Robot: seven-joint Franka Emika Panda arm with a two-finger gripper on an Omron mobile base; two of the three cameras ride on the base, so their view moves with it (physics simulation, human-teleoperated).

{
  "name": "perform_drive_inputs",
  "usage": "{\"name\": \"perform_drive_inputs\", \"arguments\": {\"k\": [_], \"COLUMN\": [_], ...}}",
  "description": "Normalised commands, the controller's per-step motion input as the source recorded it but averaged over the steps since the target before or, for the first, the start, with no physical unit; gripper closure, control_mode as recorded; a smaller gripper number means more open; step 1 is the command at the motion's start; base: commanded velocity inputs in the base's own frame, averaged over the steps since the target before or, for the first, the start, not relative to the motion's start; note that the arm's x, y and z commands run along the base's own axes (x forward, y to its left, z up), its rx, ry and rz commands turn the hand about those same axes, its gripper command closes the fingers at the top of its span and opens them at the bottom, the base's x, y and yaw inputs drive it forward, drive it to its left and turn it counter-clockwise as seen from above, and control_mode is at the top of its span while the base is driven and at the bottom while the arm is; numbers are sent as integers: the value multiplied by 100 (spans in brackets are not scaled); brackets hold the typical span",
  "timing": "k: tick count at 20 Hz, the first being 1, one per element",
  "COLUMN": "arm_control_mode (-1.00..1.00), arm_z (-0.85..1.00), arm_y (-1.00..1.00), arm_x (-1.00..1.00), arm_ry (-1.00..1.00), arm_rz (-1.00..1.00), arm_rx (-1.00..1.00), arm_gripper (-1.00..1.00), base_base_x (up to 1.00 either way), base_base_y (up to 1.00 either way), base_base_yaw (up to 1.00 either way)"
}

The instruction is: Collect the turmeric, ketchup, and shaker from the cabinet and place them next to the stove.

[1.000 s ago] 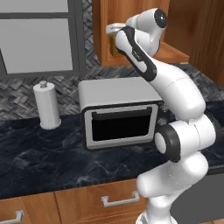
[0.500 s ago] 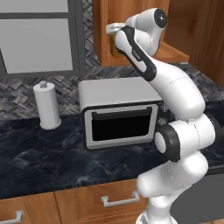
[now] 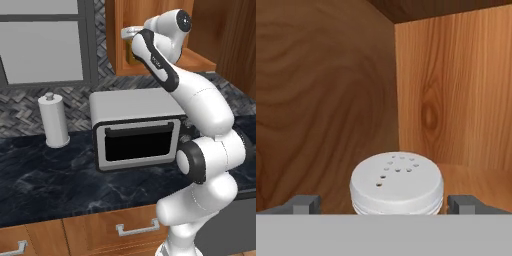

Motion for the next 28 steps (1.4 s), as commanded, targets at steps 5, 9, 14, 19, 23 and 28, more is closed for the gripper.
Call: {"name": "perform_drive_inputs", "arguments": {"k": [5,9,14,19,23,28], "arm_control_mode": [-100,-100,-100,-100,-100,-100], "arm_z": [0,0,0,-4,0,0], "arm_y": [-13,-16,-16,-35,-11,1], "arm_x": [22,31,17,4,2,11], "arm_ry": [0,0,0,0,0,0], "arm_rz": [0,0,0,0,1,7], "arm_rx": [0,0,0,2,1,0], "arm_gripper": [-100,-100,-100,-100,-100,-100], "base_base_x": [0,0,0,0,0,0], "base_base_y": [0,0,0,0,0,0], "base_base_yaw": [0,0,0,0,0,0]}}
